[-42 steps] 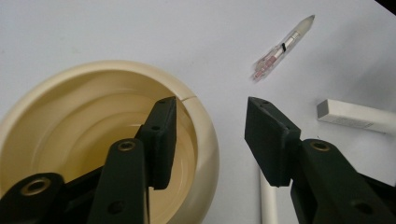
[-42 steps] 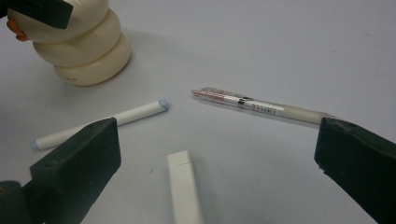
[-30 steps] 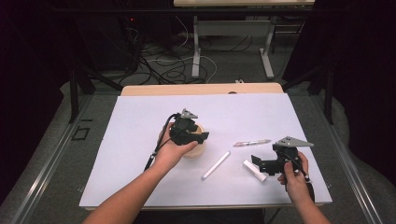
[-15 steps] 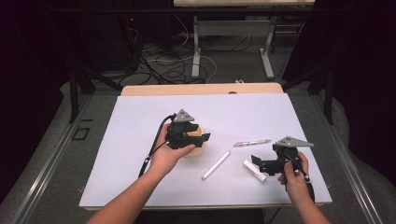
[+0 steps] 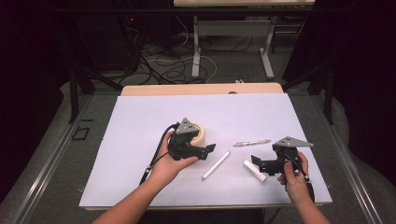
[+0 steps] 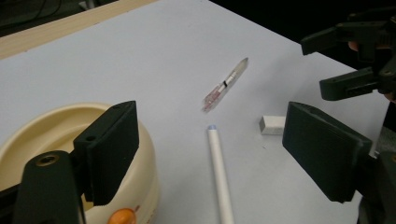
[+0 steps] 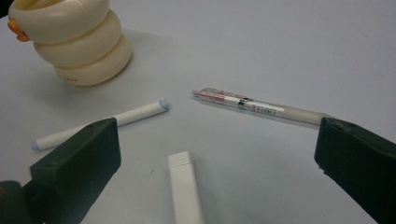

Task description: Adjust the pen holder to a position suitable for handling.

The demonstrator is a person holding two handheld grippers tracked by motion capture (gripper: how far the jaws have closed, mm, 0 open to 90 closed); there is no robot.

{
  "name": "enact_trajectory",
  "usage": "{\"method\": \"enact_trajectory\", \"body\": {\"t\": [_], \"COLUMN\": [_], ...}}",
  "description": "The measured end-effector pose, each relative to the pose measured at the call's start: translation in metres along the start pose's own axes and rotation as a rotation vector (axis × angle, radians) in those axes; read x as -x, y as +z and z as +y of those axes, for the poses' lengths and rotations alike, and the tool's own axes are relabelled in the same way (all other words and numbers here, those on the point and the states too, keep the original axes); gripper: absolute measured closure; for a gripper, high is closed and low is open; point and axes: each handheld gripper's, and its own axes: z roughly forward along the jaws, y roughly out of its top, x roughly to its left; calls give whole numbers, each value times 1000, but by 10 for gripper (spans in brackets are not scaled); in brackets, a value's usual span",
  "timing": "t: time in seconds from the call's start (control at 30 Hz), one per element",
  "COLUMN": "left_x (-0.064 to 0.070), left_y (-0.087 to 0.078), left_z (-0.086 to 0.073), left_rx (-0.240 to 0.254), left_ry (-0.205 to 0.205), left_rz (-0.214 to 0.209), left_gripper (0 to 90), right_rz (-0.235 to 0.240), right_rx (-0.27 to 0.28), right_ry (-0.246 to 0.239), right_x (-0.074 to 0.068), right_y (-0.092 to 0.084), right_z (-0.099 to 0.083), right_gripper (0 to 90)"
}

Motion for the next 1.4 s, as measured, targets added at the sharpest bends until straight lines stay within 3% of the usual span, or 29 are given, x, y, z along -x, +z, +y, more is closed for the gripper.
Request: {"method": "enact_trajectory", "body": {"t": [0.23,0.33,0.37,0.63,0.8,0.87,0.93,1.4], "left_x": [11,16,17,26,28,26,27,23], "left_y": [7,12,13,25,30,32,34,49], "left_z": [-7,-9,-10,-21,-25,-27,-30,-47], "left_rx": [-12,-20,-23,-64,-84,-86,-84,-174], "left_ry": [34,22,35,18,7,26,8,40], "left_rz": [-34,-10,-8,-38,-37,-36,-38,-29], "left_gripper": [164,164,164,183,233,248,280,425], "right_rz": [0,1,0,0,3,2,2,4], "right_rx": [1,0,1,0,-1,0,0,0], "right_ry": [1,3,1,2,3,2,2,2], "right_x": [0,0,0,0,0,0,0,0], "right_y": [0,0,0,1,0,1,1,0], "right_z": [0,0,0,0,0,0,0,0], "right_gripper": [2,2,2,2,2,2,2,2]}}
